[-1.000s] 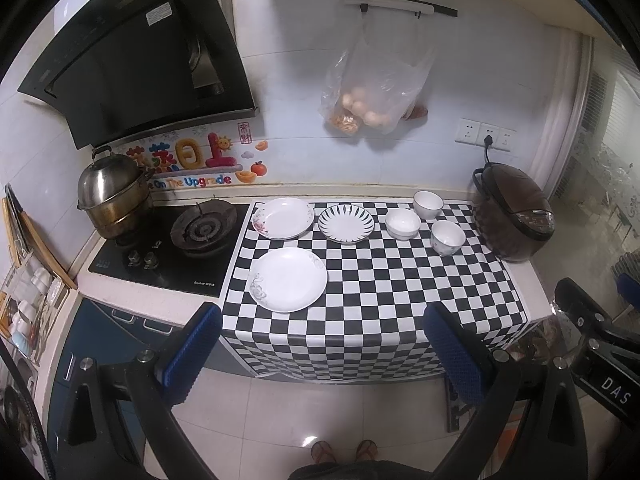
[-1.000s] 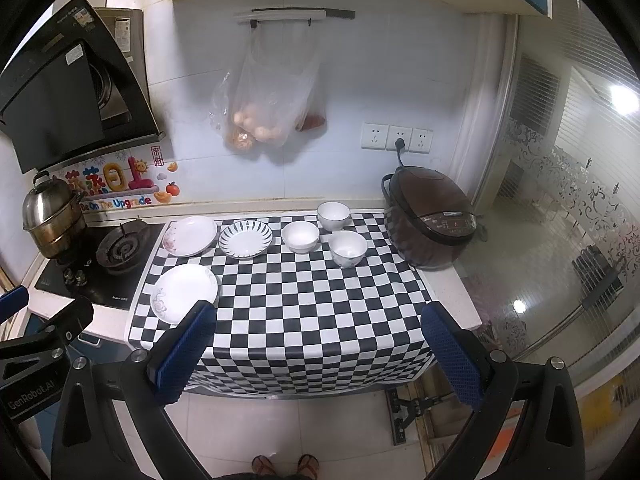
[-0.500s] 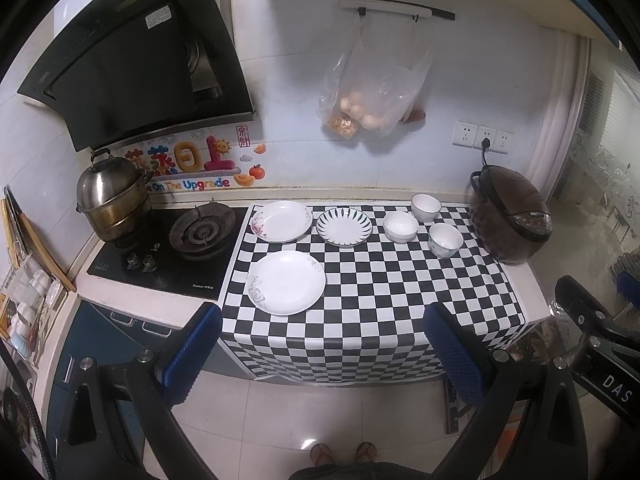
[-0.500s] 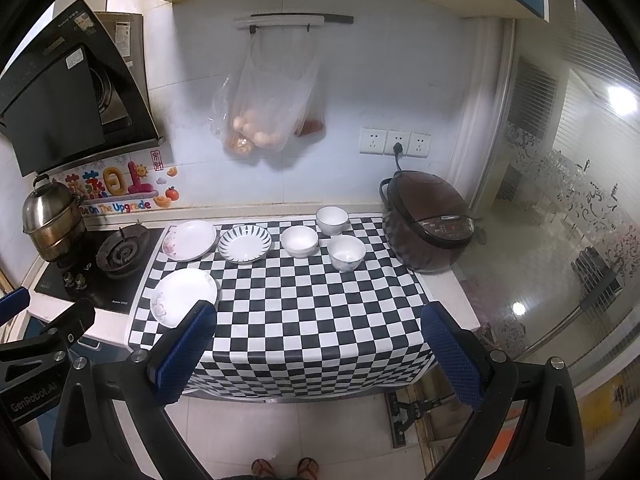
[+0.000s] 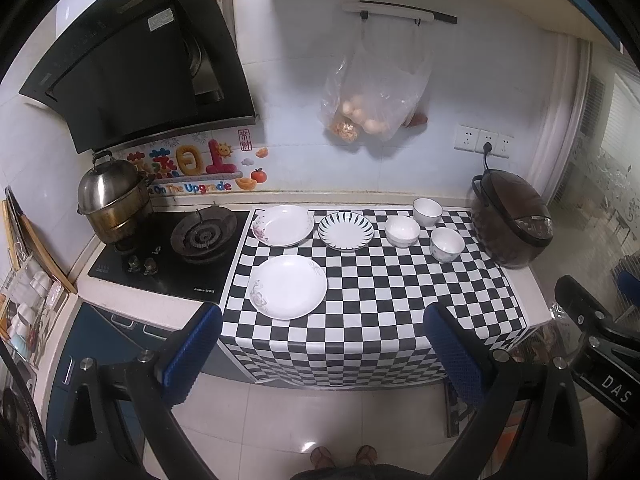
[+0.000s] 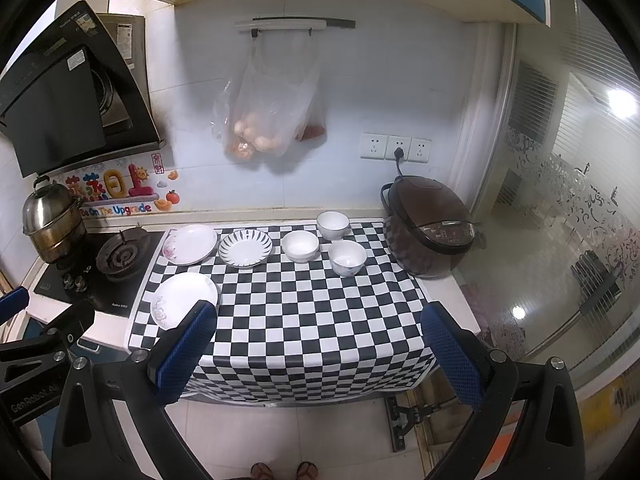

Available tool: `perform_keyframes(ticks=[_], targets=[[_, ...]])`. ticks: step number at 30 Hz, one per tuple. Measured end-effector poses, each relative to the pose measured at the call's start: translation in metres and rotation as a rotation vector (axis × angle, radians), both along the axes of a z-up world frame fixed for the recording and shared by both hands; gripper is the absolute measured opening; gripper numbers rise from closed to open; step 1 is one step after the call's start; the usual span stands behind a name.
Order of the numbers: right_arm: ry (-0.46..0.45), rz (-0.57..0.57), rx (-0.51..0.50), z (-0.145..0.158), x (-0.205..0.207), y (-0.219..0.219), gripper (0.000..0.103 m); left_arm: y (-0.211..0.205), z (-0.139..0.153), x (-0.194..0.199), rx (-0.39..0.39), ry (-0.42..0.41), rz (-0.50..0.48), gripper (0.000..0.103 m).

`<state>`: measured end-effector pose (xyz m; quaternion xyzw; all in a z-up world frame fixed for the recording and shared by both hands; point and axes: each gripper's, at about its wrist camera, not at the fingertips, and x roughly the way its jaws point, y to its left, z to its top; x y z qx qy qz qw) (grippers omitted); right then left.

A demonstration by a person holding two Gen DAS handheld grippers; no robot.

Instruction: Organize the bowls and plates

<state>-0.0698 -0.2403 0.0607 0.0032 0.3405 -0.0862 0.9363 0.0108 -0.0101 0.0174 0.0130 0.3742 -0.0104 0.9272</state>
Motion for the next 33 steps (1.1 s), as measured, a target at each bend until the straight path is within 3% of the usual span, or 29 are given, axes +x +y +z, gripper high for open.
perform_keyframes(ticks=[33], targets=[[-0.019, -0.003, -0.002, 0.000, 0.001, 0.002, 0.103, 0.005, -0.009, -0.008, -0.008, -0.021, 0.012, 0.103]])
